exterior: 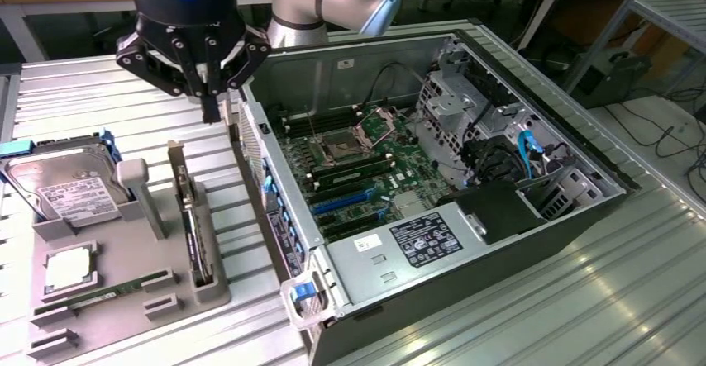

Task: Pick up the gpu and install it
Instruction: 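Reach for the gpu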

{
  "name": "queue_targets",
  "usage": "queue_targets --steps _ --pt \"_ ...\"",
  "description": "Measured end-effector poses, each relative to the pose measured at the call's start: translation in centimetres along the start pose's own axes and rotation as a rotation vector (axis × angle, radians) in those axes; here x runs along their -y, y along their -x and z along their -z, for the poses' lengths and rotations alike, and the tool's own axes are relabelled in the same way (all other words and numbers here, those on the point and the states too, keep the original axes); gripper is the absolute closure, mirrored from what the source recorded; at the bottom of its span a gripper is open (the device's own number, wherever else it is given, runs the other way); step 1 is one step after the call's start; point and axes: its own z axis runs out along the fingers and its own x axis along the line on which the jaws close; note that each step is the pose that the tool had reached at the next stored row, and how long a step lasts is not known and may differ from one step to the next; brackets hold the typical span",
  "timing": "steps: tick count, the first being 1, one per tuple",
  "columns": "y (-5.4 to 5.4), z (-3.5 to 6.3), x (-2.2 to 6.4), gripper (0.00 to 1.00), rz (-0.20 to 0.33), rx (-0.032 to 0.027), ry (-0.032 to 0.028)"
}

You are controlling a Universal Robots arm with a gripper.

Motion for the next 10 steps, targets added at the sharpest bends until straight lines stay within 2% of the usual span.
queue_targets --steps 10 --pt "-1.2 0.04 0.48 0.89 0.0 0.0 0.0"
